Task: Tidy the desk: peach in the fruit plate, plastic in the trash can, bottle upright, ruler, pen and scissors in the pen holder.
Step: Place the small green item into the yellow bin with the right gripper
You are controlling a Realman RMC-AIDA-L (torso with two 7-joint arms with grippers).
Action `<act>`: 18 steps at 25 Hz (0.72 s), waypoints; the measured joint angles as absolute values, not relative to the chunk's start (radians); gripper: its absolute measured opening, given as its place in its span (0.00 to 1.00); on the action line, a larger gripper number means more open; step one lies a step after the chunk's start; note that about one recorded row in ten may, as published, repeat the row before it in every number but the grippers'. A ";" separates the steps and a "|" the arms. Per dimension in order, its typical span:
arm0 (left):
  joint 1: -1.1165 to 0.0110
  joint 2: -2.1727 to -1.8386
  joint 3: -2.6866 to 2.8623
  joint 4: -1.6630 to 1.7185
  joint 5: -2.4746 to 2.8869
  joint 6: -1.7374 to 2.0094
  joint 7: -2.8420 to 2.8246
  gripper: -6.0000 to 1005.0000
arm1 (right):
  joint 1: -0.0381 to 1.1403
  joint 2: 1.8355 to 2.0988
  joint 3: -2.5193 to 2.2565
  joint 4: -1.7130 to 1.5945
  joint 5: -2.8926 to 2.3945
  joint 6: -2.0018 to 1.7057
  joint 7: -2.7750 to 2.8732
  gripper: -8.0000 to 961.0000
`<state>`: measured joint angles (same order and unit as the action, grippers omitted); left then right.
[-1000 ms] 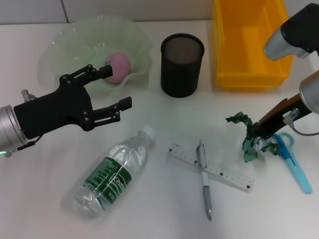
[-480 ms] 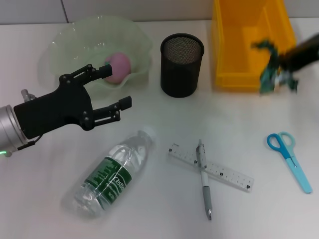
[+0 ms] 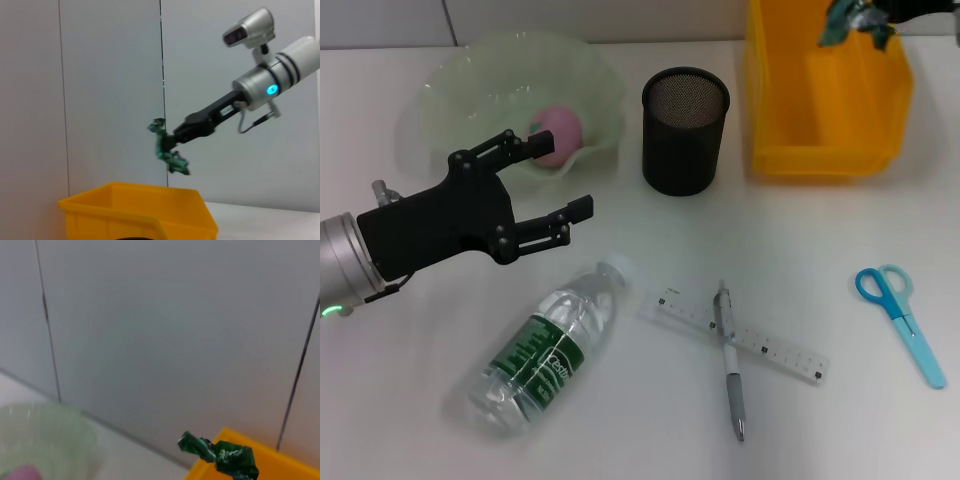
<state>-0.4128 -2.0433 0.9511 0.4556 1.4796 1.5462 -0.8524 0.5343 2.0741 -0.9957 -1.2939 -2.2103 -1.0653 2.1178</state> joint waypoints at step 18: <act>-0.408 -2.045 0.949 0.462 1.480 1.557 -0.859 0.84 | 0.600 2.060 -0.887 -1.010 -2.056 -0.953 1.867 0.52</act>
<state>-0.4079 -2.0445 0.9495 0.4620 1.4798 1.5573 -0.8594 0.6002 2.0599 -0.8868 -1.0095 -2.0559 -0.9528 1.8670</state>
